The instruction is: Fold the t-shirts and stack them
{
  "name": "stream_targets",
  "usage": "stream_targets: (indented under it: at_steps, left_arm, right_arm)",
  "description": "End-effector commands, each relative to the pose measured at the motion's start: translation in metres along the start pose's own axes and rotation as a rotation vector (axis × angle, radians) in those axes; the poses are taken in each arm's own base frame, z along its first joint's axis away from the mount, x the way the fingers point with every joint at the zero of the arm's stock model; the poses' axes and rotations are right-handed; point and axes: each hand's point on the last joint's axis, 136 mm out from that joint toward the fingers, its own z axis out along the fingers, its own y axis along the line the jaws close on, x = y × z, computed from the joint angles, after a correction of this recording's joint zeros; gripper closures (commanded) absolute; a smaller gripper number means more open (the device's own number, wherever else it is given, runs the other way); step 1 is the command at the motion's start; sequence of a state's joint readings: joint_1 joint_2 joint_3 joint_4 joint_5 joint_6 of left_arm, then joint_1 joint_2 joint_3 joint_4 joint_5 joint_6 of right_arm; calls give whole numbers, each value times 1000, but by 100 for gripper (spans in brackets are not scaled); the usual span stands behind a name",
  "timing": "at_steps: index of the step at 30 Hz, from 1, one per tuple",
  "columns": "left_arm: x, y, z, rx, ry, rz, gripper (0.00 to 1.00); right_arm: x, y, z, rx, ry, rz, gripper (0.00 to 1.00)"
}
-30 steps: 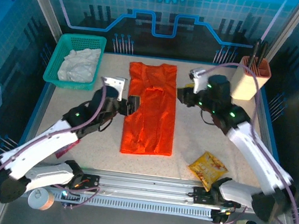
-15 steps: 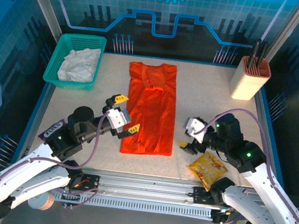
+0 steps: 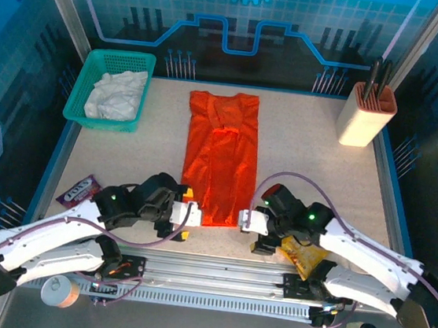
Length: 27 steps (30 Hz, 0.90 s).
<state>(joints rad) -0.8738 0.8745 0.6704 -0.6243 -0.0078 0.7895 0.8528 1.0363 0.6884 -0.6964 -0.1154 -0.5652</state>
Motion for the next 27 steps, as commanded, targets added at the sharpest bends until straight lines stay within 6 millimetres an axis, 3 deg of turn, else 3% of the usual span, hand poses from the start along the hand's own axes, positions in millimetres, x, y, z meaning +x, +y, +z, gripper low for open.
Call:
stream_targets:
  at_steps: [1, 6, 13, 18, 19, 27]
  left_arm:
    - [27, -13, 14, 27, 94, 58, 3]
    - [31, -16, 24, 67, 131, 70, 17]
    - [44, -14, 35, 110, 262, 105, 16]
    - [51, -14, 41, 118, 306, 102, 13]
    - [51, -13, 43, 119, 317, 97, 13]
    - [47, -2, 66, 113, 337, 88, 14]
  right_arm:
    - [-10, -14, 15, 29, 0, -21, 23]
    - [-3, -26, 35, 3, 114, -24, 24]
    - [-2, -41, 50, -27, 198, -37, 25]
    - [4, -41, 60, -55, 238, -40, 25]
    - [-3, -46, 59, -44, 229, -41, 26]
    - [7, -52, 76, -67, 308, -25, 29]
